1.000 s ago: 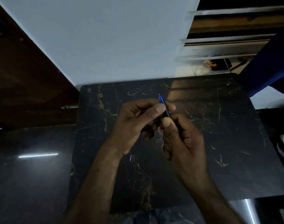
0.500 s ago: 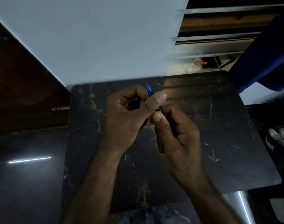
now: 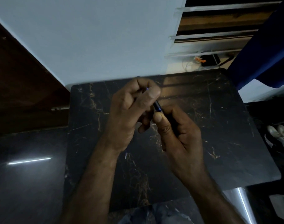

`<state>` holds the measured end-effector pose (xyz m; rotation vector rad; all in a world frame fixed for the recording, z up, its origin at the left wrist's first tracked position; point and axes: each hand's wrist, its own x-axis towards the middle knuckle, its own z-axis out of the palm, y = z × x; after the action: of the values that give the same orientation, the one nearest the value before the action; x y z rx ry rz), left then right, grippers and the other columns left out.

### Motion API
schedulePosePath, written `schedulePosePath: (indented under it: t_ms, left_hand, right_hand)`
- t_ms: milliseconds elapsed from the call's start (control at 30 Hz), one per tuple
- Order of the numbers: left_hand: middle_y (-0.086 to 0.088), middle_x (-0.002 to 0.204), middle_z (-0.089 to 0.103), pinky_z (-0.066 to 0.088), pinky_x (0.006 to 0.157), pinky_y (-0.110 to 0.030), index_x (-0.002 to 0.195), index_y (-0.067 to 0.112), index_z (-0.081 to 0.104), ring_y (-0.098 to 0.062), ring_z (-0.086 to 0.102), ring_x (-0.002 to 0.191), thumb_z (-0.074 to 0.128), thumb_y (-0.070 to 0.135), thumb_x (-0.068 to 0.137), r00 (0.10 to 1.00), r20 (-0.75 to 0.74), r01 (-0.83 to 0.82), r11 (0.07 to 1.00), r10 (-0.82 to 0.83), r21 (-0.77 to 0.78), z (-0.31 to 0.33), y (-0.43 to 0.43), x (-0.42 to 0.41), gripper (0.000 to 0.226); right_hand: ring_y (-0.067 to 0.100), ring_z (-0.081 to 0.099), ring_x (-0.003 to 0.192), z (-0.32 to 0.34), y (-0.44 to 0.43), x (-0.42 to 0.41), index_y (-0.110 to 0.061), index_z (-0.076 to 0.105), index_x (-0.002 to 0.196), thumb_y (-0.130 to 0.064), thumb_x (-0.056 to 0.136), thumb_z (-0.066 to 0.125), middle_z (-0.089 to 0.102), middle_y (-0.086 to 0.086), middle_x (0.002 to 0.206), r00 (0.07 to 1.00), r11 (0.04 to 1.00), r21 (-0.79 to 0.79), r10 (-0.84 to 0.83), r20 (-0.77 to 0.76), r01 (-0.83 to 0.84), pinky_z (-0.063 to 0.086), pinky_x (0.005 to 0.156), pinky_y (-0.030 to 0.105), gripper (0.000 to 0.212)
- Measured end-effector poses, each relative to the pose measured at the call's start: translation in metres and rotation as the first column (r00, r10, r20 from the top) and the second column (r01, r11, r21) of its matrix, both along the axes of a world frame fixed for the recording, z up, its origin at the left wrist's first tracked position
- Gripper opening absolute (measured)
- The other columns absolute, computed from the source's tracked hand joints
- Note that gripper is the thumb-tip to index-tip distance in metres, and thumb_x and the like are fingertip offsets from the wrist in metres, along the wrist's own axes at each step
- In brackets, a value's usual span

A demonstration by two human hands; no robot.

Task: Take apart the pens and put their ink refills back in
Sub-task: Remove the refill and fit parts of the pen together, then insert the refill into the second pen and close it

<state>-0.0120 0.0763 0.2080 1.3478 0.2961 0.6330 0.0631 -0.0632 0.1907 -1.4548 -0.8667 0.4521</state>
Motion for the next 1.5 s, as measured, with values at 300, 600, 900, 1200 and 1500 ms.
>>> schedulePosePath:
  t_ms: [300,600,900,1200,1500]
  left_hand:
    - [0.005,0.061,0.063,0.036,0.038,-0.016,0.083,0.016,0.064,-0.006,0.048,0.037,0.07,0.028,0.103,0.98,-0.002,-0.199,0.979,0.199,0.034,0.011,0.004,0.001,0.024]
    - [0.001,0.082,0.07,0.045,0.042,-0.019,0.097,0.016,0.058,-0.01,0.062,0.056,0.033,0.025,0.12,0.963,0.063,-0.227,0.916,0.261,-0.33,0.017,0.004,0.001,0.035]
    - [0.004,0.074,0.053,0.032,0.042,-0.015,0.101,0.016,0.079,-0.003,0.04,0.052,0.068,0.034,0.097,0.972,-0.195,0.09,0.975,-0.131,-0.204,0.004,-0.001,-0.013,0.021]
    - [0.003,0.091,0.073,0.031,0.039,-0.014,0.086,0.025,0.078,0.001,0.036,0.044,0.07,0.026,0.101,0.974,0.009,-0.222,0.964,0.226,-0.149,0.009,0.036,-0.01,0.017]
    - [0.009,0.079,0.077,0.047,0.062,-0.023,0.096,0.02,0.087,0.0,0.061,0.064,0.08,0.025,0.099,0.729,-0.641,-0.026,0.945,0.241,0.326,-0.117,0.069,-0.014,0.008]
  right_hand:
    - [0.012,0.05,0.057,-0.002,-0.01,-0.001,-0.005,0.067,0.096,-0.024,0.11,0.055,0.052,-0.011,0.073,0.988,0.995,-0.061,-0.07,0.135,0.079,0.045,0.048,0.044,0.026]
    - [0.012,0.048,0.059,-0.01,-0.013,0.001,-0.008,0.066,0.094,-0.027,0.111,0.057,0.05,-0.01,0.074,0.994,0.995,-0.076,-0.059,0.089,0.066,0.045,0.049,0.044,0.027]
    - [0.003,0.045,0.056,-0.017,-0.012,0.003,-0.015,0.066,0.098,-0.033,0.111,0.056,0.05,-0.018,0.07,0.999,0.997,-0.071,-0.045,-0.031,0.043,0.04,0.049,0.033,0.025]
    - [0.001,0.045,0.058,-0.02,-0.015,0.006,-0.021,0.064,0.094,-0.026,0.111,0.054,0.049,-0.022,0.074,0.999,0.998,-0.055,0.014,-0.05,-0.017,0.039,0.054,0.027,0.02]
    - [0.007,0.043,0.059,-0.018,-0.028,0.016,-0.01,0.063,0.09,-0.026,0.108,0.055,0.048,-0.011,0.072,0.987,1.0,0.006,-0.023,-0.16,0.024,0.039,0.056,0.026,0.025]
